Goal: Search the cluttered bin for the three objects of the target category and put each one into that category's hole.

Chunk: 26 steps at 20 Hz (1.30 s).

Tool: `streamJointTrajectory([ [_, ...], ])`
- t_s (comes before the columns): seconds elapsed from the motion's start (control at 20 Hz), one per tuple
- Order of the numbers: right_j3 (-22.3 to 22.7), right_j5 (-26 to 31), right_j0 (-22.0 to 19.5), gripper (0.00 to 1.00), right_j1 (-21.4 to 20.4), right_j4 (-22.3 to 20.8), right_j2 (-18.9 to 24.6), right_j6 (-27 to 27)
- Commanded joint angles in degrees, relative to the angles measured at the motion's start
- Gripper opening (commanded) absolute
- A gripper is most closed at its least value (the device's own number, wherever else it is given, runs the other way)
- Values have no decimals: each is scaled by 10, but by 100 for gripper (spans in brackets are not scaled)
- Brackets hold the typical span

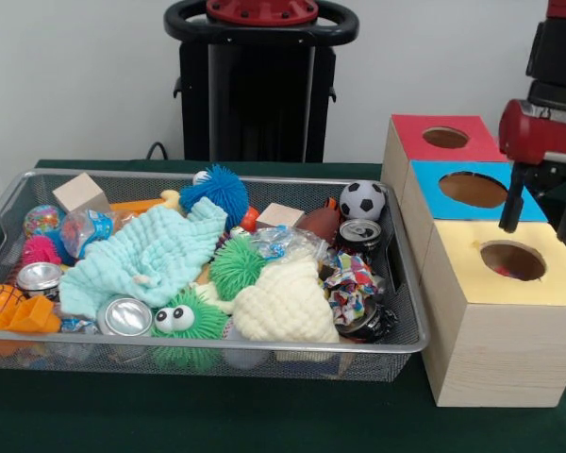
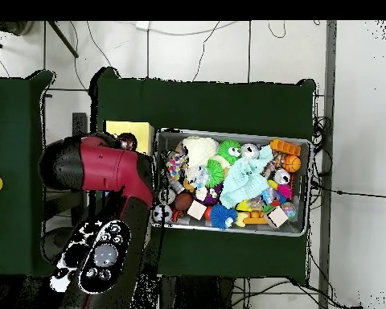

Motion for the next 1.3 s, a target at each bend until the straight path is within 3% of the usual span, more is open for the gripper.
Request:
streamJointTrajectory([
  [0.05, 99, 21, -25, 100, -29, -18, 44, 85],
  [0.45, 143, -72, -60, 100, -23, -31, 92, 60],
  [0.9, 137, -66, -77, 100, -26, -34, 106, 45],
  [1.1, 176, -67, -114, 100, -65, -44, 137, 9],
  [1.3, 248, -76, -127, 100, -124, -55, 146, 11],
])
